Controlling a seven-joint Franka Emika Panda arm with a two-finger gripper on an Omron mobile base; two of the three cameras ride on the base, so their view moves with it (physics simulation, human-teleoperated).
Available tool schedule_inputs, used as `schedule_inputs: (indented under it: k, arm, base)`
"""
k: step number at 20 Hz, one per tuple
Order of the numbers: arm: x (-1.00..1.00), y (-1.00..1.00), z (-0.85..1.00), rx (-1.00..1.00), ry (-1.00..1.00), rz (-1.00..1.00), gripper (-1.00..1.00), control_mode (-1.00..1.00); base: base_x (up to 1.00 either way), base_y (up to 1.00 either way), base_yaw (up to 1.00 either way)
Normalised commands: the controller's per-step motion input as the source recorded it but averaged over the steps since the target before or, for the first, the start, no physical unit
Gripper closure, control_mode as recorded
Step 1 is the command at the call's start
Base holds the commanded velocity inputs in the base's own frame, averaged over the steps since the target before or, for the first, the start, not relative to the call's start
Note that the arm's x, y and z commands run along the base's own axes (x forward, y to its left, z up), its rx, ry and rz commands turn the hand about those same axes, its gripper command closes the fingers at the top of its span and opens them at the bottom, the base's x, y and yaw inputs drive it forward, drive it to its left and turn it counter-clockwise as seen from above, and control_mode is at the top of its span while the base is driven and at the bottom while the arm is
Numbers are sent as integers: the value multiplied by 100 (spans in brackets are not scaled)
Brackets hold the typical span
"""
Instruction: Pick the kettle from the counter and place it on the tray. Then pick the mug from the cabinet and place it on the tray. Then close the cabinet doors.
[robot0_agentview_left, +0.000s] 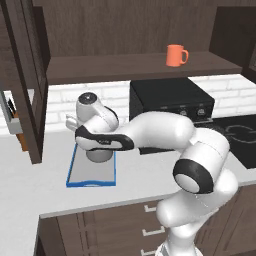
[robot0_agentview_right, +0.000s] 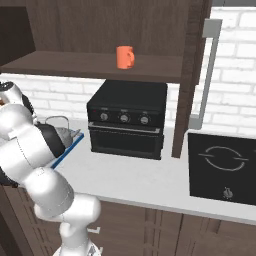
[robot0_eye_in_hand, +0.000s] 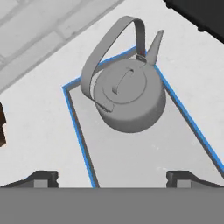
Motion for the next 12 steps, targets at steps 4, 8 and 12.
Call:
schedule_inputs:
  k: [4,8,12]
  arm:
    - [-57,-31,48,-10,-6,55,-100,-100]
    - [-51,-26,65,-8,-9,51,-100,-100]
    - [-45,-27,70,-19,-9,42,-100,-100]
  base:
    - [0,0,0]
    - [0,0,0]
    - [0,0,0]
